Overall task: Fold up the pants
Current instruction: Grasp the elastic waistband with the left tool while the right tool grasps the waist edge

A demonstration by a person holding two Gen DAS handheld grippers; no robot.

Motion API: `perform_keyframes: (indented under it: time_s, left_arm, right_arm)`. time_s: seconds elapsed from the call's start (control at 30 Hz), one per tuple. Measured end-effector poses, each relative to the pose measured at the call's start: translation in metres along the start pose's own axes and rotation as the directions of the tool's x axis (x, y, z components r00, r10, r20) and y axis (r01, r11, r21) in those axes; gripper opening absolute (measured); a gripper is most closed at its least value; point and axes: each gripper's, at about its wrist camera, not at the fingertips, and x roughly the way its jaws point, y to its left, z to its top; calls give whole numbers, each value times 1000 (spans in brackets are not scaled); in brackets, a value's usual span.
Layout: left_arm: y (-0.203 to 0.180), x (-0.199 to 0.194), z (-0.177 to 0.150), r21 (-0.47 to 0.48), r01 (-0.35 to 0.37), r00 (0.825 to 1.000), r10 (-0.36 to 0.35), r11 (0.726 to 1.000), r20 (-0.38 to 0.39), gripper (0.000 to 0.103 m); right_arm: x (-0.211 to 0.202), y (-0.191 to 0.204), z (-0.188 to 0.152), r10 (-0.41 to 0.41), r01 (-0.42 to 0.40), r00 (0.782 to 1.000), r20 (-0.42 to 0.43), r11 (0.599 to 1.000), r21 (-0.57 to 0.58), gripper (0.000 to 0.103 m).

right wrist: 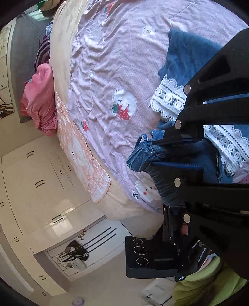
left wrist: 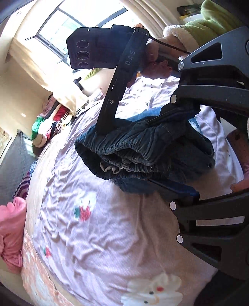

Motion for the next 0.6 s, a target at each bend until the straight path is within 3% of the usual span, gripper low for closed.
perform_keyframes:
  time_s: [0.2,0.37,0.4,0.47,0.6]
  left_arm:
    - [-32,33,-5,58,-33,999,34,998,-9,45]
    - [-38,45,-7,44,-24,999,25,999,-33,45]
    - [-41,47,-7,40,-17,999,18,999,-36,45]
    - [-48,53,-5,51,1,999,2,999,-46,47]
    - [-78,66,-20,136,79,993,-66,988,-96,60]
  right_arm:
    - [-23,-36,-27,-63,62,998,0,995,72,16]
    - [-43,-59,-50,-104,102,995,5,981,163,25]
    - [-47,-63,-54,-100,96,995,8,977,192,28]
    - [-55,-73,-61,-106,98,994,20,963,251,46]
    - [-64,-86,-71,-124,112,992,17,938,327,65]
